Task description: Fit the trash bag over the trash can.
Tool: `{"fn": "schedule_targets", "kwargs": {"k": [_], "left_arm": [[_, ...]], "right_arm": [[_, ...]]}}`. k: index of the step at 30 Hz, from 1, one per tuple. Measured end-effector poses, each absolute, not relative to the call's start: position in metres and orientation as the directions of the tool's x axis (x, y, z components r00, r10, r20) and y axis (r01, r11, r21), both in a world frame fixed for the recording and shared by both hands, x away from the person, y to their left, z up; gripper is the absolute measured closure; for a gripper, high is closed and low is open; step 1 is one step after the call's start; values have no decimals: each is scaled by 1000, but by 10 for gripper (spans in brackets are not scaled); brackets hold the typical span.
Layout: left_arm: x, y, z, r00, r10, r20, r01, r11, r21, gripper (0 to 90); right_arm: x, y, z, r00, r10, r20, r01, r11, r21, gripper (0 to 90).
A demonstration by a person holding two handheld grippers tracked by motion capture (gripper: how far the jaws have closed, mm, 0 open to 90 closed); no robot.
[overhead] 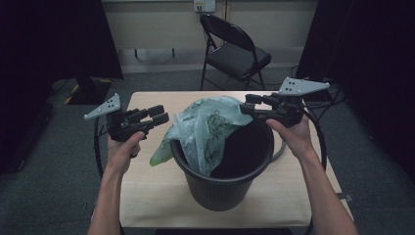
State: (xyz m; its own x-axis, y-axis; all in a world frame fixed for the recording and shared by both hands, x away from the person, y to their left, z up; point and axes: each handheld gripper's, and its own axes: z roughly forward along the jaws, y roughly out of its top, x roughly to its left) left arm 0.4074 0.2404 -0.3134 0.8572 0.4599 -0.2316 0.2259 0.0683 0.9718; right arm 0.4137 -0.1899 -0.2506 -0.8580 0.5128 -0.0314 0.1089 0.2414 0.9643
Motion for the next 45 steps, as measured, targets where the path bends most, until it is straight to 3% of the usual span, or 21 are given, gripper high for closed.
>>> {"fn": "schedule_targets", "kwargs": {"k": [5, 9, 19, 28, 33, 40, 45], "left_arm": [[409, 226, -315, 891, 396, -222, 212, 70, 975, 457], [411, 209, -310, 898, 402, -182, 202, -7, 979, 457], [406, 210, -302, 878, 461, -133, 161, -20, 987, 895], [390, 223, -274, 872, 484, -72, 69, 24, 997, 900], [390, 208, -267, 892, 451, -47, 55, -6, 998, 900], [402, 174, -256, 920, 391, -37, 52, -27, 998, 900], [401, 160, -239, 939, 343, -8, 19, -27, 999, 900]], "right_arm": [[415, -190, -251, -855, 518, -35, 109, 246, 963, 556], [414, -191, -251, -855, 518, -35, 108, 242, 964, 546], [411, -195, -250, -852, 522, -37, 102, 236, 966, 529], [408, -191, -242, -855, 516, -51, 85, 236, 968, 515], [406, -185, -238, -863, 502, -59, 71, 237, 969, 496], [405, -163, -228, -877, 474, -82, 43, 248, 968, 356], [406, -142, -218, -885, 450, -118, 9, 271, 963, 319]]}}
